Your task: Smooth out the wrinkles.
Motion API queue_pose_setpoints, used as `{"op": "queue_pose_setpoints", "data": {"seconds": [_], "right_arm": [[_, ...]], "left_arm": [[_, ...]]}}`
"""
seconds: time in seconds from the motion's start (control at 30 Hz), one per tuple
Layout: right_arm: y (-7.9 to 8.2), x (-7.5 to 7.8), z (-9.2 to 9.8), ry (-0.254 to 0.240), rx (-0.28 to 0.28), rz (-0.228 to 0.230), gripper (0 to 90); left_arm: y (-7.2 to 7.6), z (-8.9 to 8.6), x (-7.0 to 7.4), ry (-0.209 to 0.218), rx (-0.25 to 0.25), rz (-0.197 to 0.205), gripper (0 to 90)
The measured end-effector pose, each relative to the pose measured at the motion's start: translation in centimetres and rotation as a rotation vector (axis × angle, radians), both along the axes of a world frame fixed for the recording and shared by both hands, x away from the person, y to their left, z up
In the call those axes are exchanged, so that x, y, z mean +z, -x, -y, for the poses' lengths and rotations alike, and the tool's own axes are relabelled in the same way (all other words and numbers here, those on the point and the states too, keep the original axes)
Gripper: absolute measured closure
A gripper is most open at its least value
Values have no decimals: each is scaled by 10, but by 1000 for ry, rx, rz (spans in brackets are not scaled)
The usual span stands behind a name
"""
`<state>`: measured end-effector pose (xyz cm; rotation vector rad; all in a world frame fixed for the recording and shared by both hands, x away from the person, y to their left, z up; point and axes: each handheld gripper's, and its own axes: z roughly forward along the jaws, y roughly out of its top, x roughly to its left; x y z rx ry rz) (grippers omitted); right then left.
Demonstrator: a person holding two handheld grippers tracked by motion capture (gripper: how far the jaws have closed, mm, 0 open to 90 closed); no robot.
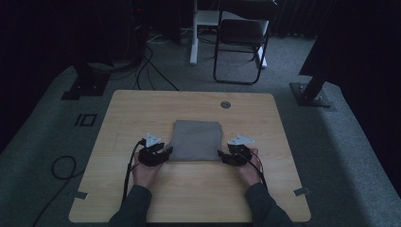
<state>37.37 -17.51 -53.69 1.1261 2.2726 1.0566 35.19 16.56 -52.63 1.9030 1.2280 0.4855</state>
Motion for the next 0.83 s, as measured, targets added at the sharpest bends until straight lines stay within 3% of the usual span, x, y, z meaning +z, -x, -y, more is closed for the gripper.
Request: {"op": "queue_pose_setpoints", "data": {"seconds": [0.37, 0.83], "right_arm": [[13, -5, 29, 9, -68, -9, 389], [12, -11, 51, -15, -149, -17, 378]], "left_arm": [[8, -29, -10, -11, 117, -13, 529], [2, -36, -23, -59, 177, -44, 520]]}}
